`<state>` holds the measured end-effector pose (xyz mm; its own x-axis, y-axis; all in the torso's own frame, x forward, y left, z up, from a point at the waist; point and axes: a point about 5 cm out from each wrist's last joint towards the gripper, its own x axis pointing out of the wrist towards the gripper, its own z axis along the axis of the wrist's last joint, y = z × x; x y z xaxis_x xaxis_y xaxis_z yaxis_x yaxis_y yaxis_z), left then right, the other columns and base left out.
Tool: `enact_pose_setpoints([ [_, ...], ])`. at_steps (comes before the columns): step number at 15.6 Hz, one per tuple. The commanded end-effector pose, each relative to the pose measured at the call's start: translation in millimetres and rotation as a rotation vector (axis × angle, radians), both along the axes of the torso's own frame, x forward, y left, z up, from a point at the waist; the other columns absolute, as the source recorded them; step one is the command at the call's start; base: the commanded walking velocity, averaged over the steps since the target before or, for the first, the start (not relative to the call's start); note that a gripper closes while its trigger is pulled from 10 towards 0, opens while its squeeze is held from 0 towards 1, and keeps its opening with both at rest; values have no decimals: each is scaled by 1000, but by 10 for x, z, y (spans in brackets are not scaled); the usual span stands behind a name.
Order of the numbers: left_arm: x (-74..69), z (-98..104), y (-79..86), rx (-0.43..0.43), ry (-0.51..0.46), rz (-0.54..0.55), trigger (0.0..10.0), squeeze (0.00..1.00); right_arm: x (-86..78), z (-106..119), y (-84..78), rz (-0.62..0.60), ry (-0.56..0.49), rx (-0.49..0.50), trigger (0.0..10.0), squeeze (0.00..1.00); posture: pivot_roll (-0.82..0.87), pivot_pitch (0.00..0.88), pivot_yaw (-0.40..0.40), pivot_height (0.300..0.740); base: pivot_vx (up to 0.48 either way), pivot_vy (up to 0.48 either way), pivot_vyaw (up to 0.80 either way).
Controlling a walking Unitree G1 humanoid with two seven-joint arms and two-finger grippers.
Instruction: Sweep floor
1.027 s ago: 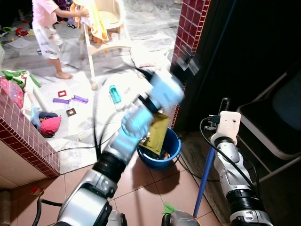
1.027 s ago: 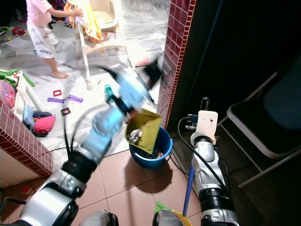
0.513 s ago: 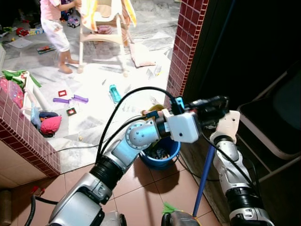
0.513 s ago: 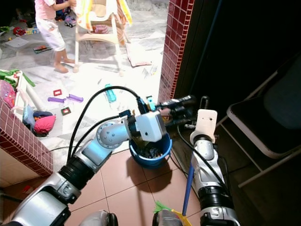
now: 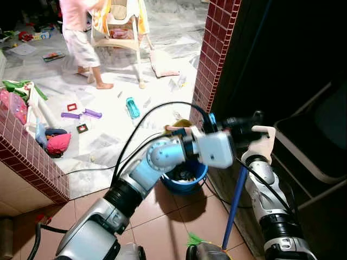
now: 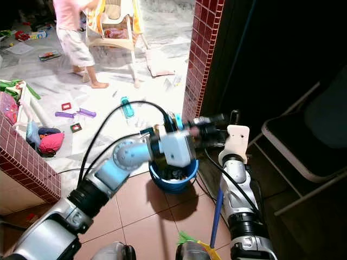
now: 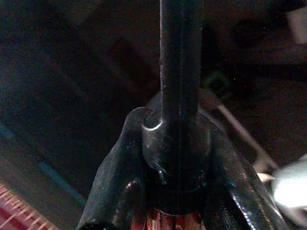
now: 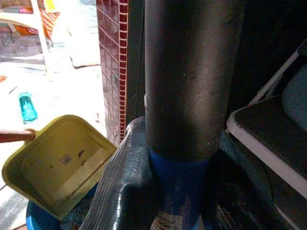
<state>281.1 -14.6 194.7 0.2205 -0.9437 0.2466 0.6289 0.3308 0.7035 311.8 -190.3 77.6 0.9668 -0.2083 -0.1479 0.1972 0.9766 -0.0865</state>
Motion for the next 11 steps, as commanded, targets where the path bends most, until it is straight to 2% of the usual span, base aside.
enact_pose_setpoints([
  [1, 91, 302, 49, -59, -84, 56, 10000, 0, 94, 204, -6, 11, -88, -27, 10000, 0, -125, 48, -27, 740, 0, 0, 0],
  [3, 160, 520, 113, -134, -70, 119, 10000, 0, 95, 199, -11, 13, -85, -30, 10000, 0, -123, 44, -31, 740, 0, 0, 0],
  [4, 177, 698, 193, -231, -100, 162, 10000, 0, 104, 191, -7, 17, -82, -32, 10000, 0, -120, 37, -38, 740, 0, 0, 0],
  [5, 184, 735, 213, -258, -101, 172, 10000, 0, 107, 189, -6, 18, -81, -32, 10000, 0, -120, 37, -38, 740, 0, 0, 0],
  [7, 256, 1153, 445, -466, -158, 288, 10000, 0, 124, 180, 2, 29, -76, -34, 10000, 0, -112, 29, -44, 740, 0, 0, 0],
  [10, 267, 1327, 555, -547, -177, 331, 10000, 0, 127, 171, 2, 30, -73, -36, 10000, 0, -110, 17, -45, 740, 0, 0, 0],
  [11, 276, 1418, 665, -570, -227, 397, 10000, 0, 119, 162, -7, 28, -71, -37, 10000, 0, -111, 15, -46, 740, 0, 0, 0],
])
